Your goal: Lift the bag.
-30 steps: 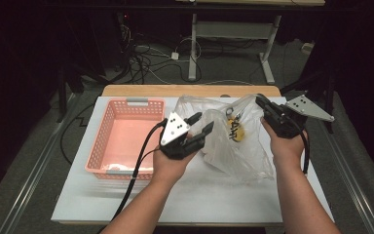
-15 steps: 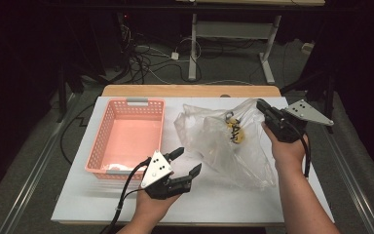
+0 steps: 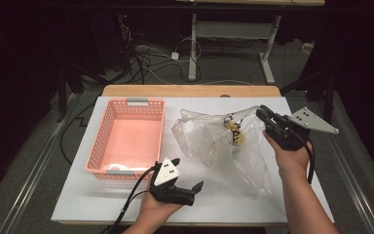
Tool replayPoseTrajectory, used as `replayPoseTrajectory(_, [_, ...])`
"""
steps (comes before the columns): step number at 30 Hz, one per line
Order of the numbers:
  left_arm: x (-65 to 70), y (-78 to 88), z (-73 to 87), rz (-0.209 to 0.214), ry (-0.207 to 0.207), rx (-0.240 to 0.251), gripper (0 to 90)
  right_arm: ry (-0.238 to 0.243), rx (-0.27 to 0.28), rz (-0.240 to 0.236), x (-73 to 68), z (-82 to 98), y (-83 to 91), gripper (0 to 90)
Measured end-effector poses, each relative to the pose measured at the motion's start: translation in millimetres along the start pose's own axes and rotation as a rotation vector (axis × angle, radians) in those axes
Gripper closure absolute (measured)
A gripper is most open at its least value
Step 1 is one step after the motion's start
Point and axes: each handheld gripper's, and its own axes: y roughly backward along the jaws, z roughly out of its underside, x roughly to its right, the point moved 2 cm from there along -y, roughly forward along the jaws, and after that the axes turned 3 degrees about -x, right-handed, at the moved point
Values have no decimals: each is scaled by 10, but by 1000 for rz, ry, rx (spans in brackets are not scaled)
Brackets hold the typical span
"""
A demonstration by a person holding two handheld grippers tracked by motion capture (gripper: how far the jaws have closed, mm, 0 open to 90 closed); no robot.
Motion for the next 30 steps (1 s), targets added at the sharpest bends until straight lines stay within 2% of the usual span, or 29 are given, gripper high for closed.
replayPoseTrajectory(7, [-39, -12, 30, -28, 6, 0, 0, 8, 32, -43, -59, -29, 235, 704])
replayPoseTrajectory(13, [-54, 39, 47, -36, 4, 11, 0, 5, 34, -38, -38, 3, 420, 659])
replayPoseTrajectory(22, [-64, 44, 77, -41, 8, 4, 0, -17, -57, -17, 89, 316, 535, 585])
replayPoseTrajectory(27, [-61, 32, 86, -43, 12, 2, 0, -25, -130, -28, 118, 551, 545, 480])
replayPoseTrajectory(30, [-66, 23, 94, -42, 14, -1, 0, -34, -175, -42, 111, 700, 533, 385])
